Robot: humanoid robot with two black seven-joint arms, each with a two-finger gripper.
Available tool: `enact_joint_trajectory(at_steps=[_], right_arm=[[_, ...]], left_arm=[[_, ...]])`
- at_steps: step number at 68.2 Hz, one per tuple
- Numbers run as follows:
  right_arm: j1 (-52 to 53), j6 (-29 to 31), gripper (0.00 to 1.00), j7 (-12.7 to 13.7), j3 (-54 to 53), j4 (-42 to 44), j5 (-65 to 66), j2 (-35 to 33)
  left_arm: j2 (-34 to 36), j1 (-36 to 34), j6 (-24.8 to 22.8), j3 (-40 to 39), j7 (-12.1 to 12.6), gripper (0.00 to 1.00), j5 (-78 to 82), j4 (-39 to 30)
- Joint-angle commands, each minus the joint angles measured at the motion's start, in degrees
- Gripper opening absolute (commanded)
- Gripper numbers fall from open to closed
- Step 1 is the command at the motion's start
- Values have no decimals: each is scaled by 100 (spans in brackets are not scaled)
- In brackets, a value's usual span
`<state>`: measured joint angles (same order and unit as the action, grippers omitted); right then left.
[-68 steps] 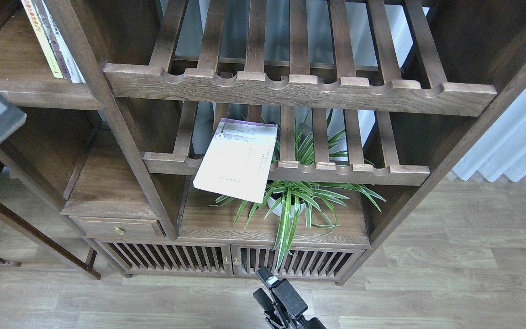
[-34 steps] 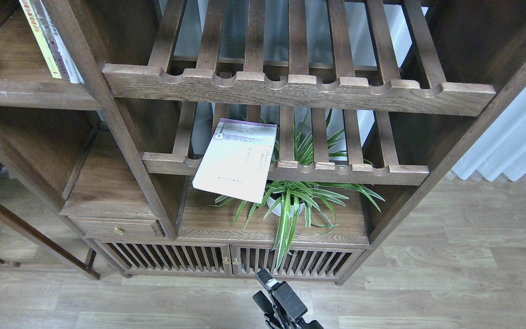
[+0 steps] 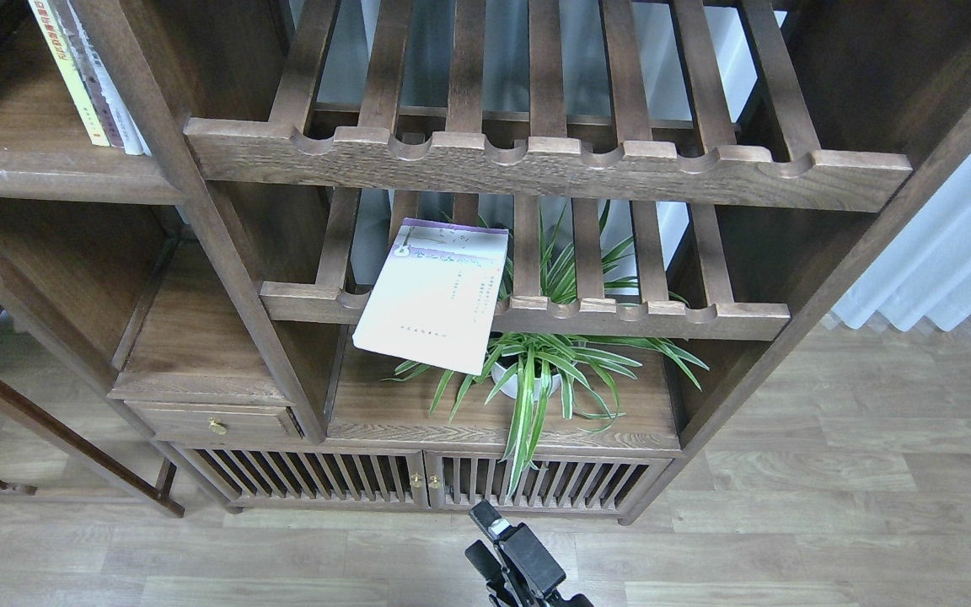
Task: Organize books on shelf
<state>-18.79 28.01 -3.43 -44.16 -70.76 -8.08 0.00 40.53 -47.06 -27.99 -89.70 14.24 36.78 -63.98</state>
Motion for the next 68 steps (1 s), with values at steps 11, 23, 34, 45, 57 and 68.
enact_joint_trajectory(at_steps=[11,23,34,45,57,68], right_arm=[[7,-1,100,0,4,1,0,0],[7,-1,100,0,-5,1,0,0],[16,-1,100,-9,-5,1,0,0],[42,-1,100,-9,-49,1,0,0],[60,-1,100,-9,-76,1,-9,0],[95,-1,100,-9,-76,-16,-9,0]], left_arm=[[-414,-989,-1,769,61,6,49,975],[-440,-1472,-1,1235,79,7,67,1467],[-475,-1903,-1,1701,70,7,58,1977],[-607,-2123,-1,2000,35,8,58,2109],[-669,-2123,-1,2061,17,8,23,2074],[-669,-2053,-1,2167,-44,16,-39,2074]])
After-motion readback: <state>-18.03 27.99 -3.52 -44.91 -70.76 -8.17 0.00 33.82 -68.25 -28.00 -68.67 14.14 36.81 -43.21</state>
